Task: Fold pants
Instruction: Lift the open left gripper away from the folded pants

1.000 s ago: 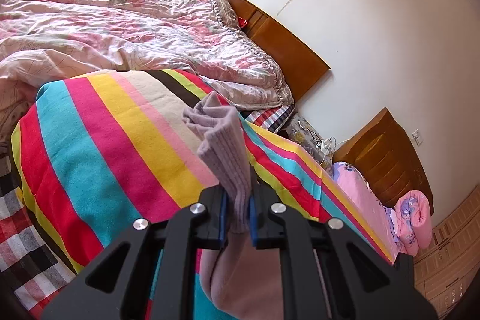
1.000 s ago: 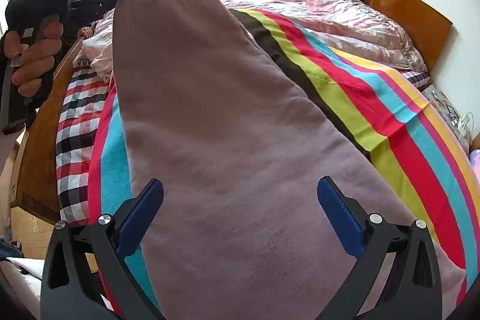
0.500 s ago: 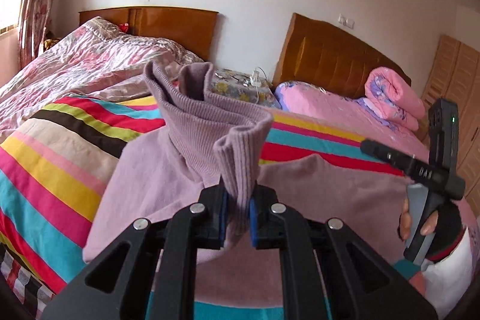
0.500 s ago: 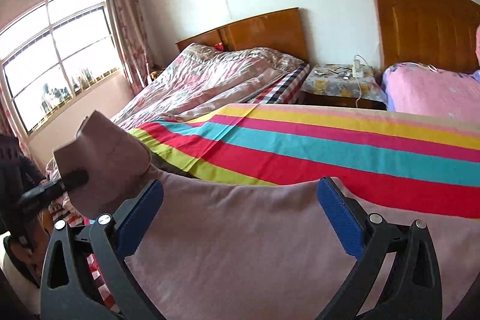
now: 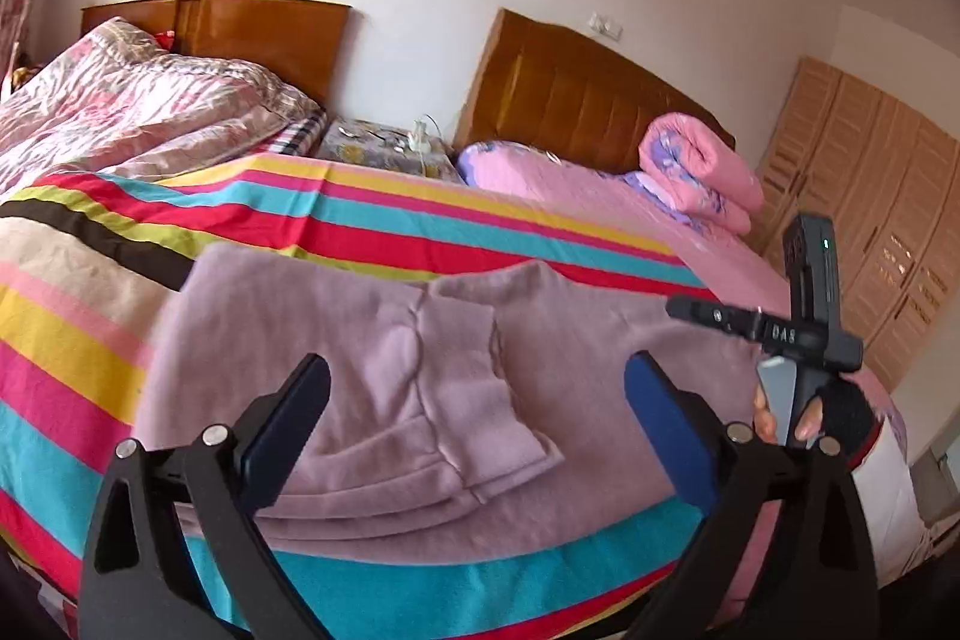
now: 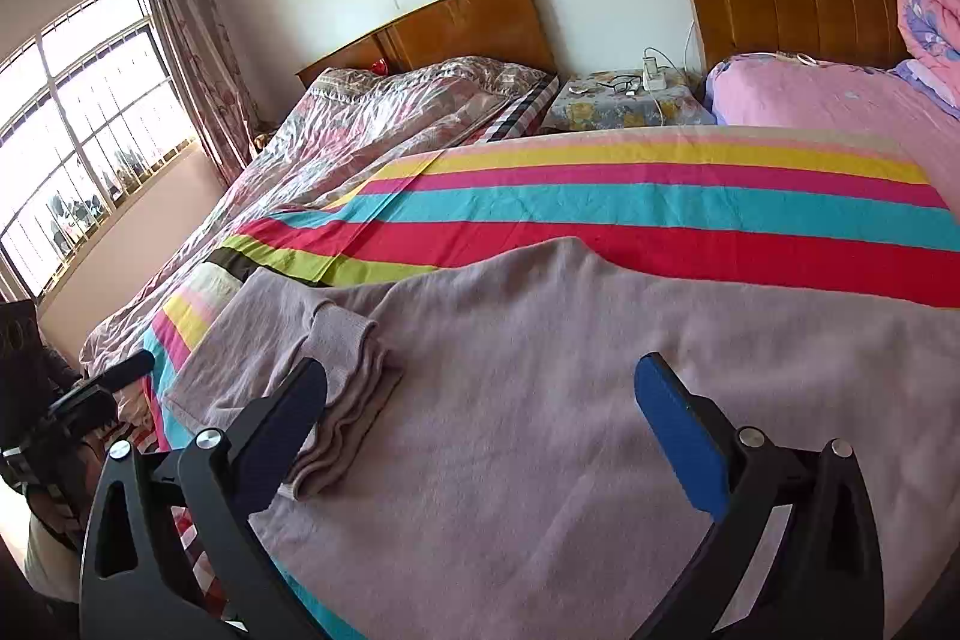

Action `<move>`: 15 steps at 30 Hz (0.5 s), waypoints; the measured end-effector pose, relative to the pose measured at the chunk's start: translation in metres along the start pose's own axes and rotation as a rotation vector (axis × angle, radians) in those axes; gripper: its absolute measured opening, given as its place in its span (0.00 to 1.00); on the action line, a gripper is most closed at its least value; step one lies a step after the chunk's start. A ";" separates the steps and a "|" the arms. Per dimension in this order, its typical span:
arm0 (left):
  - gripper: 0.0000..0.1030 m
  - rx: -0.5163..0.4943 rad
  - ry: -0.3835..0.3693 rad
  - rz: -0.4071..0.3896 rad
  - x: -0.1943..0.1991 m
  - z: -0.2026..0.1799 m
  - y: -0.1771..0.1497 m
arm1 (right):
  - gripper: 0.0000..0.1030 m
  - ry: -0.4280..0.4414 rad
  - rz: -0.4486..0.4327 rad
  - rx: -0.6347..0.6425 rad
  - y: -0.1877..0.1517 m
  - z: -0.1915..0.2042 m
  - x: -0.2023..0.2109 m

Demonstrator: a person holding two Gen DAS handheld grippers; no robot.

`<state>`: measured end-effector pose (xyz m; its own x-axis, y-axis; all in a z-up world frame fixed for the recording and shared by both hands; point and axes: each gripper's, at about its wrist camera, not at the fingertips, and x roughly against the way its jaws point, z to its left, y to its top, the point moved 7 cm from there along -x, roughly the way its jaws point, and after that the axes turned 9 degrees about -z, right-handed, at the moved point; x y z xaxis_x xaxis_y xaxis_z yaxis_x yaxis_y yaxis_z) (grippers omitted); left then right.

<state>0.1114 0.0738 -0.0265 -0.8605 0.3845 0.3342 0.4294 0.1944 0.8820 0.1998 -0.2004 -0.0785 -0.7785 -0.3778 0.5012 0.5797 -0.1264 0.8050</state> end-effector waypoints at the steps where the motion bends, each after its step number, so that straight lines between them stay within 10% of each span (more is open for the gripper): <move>1: 0.98 0.038 0.047 -0.031 0.011 0.021 0.007 | 0.96 0.006 0.020 0.000 -0.007 0.003 -0.001; 8: 0.98 0.169 0.342 0.008 0.051 0.134 -0.017 | 0.96 0.214 0.204 -0.104 -0.064 0.059 -0.014; 15: 0.98 0.138 0.423 0.062 0.063 0.154 -0.061 | 0.89 0.313 0.410 -0.117 -0.104 0.122 -0.042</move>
<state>0.0734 0.2256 -0.1102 -0.8560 0.0018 0.5170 0.4916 0.3126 0.8128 0.1431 -0.0591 -0.1443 -0.3829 -0.6715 0.6344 0.8585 -0.0051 0.5128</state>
